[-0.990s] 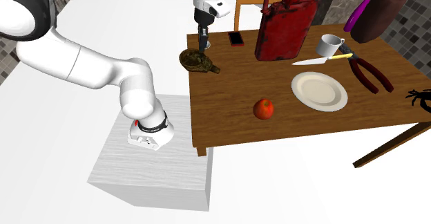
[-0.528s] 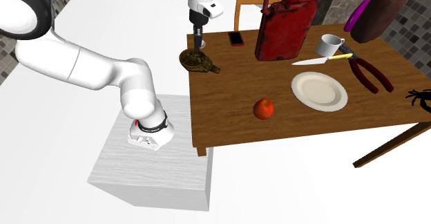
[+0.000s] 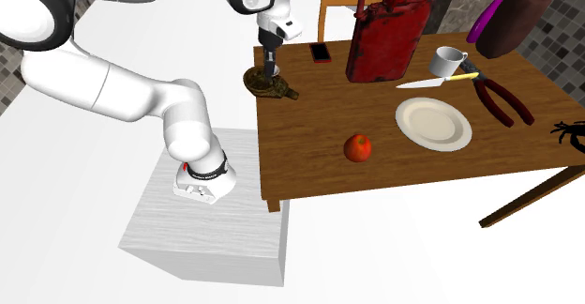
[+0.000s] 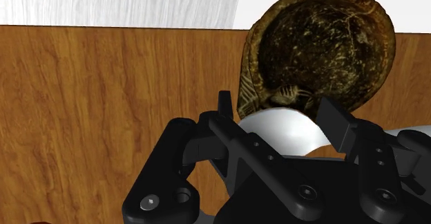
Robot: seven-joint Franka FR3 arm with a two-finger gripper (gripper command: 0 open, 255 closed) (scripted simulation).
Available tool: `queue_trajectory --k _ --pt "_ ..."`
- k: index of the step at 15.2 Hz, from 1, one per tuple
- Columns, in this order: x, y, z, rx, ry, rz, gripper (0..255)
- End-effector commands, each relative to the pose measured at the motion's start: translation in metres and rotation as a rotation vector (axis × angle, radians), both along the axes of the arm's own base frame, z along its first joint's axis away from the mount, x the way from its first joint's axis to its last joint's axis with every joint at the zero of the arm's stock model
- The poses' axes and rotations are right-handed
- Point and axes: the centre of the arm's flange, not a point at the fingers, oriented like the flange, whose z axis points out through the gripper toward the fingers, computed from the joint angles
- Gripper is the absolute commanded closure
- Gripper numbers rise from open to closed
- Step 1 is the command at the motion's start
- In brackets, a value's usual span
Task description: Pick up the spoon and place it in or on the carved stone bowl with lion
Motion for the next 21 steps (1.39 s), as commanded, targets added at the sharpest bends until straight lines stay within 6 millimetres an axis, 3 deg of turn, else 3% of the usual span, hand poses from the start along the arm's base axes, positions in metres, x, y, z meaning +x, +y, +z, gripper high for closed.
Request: queue_trajectory --k 1,10,11,16,20,21 --pt "0.000 -0.001 -0.011 0.000 0.000 0.000 255" --pt "0.000 -0.001 -0.016 0.000 0.000 0.000 255" --pt "0.000 -0.001 -0.016 0.000 0.000 0.000 0" --pt "0.000 -0.001 -0.016 0.000 0.000 0.000 0" --pt "0.008 -0.002 0.034 0.000 0.000 0.000 0" --pt "0.008 -0.002 0.034 0.000 0.000 0.000 0"
